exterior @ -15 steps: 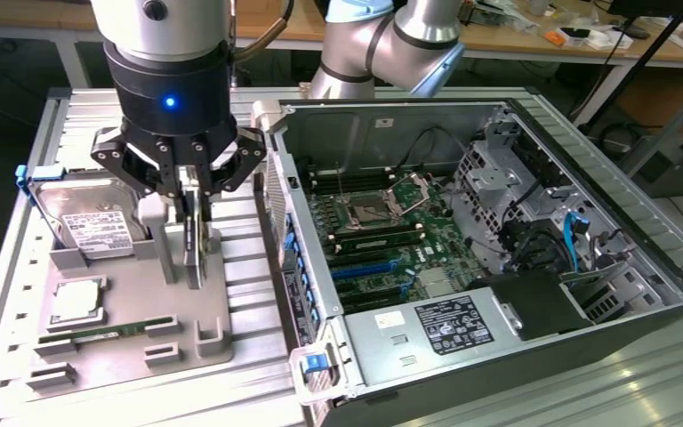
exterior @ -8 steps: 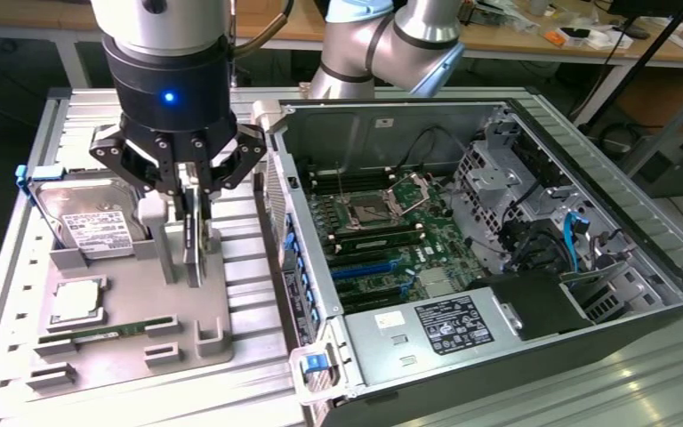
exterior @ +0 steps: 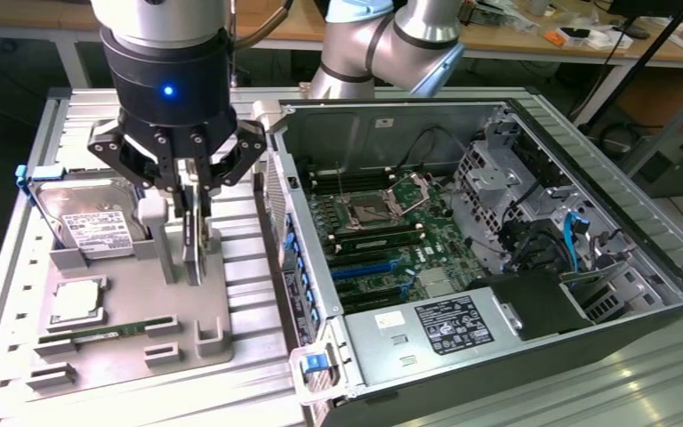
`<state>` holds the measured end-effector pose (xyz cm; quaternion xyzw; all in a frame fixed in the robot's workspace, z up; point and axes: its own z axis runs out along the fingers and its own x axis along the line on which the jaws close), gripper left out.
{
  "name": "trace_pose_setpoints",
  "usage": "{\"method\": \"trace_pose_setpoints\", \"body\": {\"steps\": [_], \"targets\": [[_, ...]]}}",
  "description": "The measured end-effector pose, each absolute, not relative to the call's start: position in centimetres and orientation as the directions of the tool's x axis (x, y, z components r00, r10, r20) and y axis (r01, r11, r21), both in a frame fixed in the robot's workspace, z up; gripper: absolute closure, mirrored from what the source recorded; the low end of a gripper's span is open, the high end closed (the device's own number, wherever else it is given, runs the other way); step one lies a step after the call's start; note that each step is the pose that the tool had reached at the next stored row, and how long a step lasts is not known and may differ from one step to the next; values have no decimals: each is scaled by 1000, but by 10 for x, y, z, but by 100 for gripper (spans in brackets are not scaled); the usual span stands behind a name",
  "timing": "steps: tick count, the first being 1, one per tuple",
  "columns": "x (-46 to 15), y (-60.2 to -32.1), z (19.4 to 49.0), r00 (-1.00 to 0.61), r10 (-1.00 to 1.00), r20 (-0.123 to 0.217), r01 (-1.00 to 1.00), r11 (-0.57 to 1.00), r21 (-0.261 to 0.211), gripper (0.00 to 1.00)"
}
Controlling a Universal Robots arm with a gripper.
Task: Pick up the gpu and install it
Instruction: 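Pick up the gpu and move the gpu toward the slot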
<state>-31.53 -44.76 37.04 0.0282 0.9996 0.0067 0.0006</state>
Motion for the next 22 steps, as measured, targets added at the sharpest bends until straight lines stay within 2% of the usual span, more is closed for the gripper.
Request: {"method": "trace_pose_setpoints", "body": {"steps": [22], "targets": [[-315,-448,380,-998,56,-1,56,998,5,73]]}}
